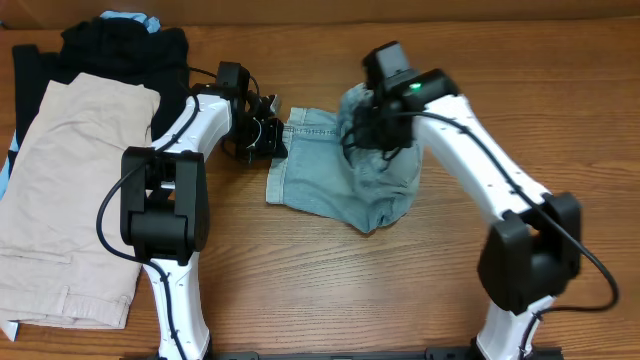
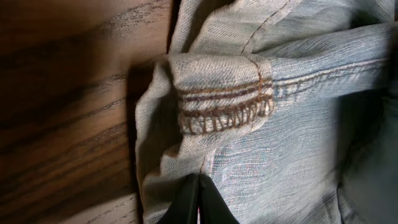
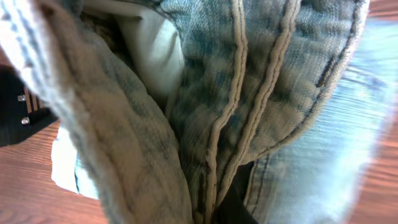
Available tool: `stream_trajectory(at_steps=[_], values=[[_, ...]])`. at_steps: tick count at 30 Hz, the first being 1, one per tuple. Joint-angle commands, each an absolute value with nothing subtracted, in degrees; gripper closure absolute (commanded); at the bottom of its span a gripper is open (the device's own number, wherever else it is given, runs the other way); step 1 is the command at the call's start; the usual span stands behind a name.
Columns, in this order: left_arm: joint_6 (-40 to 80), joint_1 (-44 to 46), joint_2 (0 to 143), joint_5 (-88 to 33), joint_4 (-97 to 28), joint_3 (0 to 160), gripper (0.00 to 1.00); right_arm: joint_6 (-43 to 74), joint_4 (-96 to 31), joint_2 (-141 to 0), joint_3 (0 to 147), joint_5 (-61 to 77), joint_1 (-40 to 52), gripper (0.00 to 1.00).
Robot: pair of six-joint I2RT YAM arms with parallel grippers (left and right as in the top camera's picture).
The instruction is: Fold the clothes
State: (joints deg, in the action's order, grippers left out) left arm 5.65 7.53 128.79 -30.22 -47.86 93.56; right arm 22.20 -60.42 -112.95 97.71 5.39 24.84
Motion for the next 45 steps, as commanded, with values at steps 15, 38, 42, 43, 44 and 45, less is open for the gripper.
stream_trajectory(at_steps=[15, 38, 42, 43, 44, 45], values=[[6.00, 9.15, 129.99, -28.05, -47.72, 91.96, 0.96, 28.32, -55.00, -114.93, 98.67, 18.63, 30.46, 0.34], [3.25, -1.15, 129.95, -24.36, -76.20, 125.14, 0.52, 22.76, -56.23, -106.52, 84.44, 16.40, 19.79, 0.96], [3.44, -0.99, 129.95, -21.26, -76.09, 124.88, 0.50, 23.35, -48.95, -106.52, 75.75, 17.65, 19.92, 0.96], [3.44, -0.97, 129.95, -20.78, -76.09, 124.88, 0.50, 23.94, -47.77, -106.52, 73.87, 17.67, 19.92, 0.96], [3.44, -0.93, 129.95, -20.53, -76.09, 124.88, 0.50, 24.03, -46.78, -106.52, 72.38, 17.67, 19.92, 0.96], [3.44, -0.95, 129.95, -20.56, -76.07, 124.88, 0.50, 24.03, -45.87, -106.52, 70.91, 17.63, 19.92, 0.96]])
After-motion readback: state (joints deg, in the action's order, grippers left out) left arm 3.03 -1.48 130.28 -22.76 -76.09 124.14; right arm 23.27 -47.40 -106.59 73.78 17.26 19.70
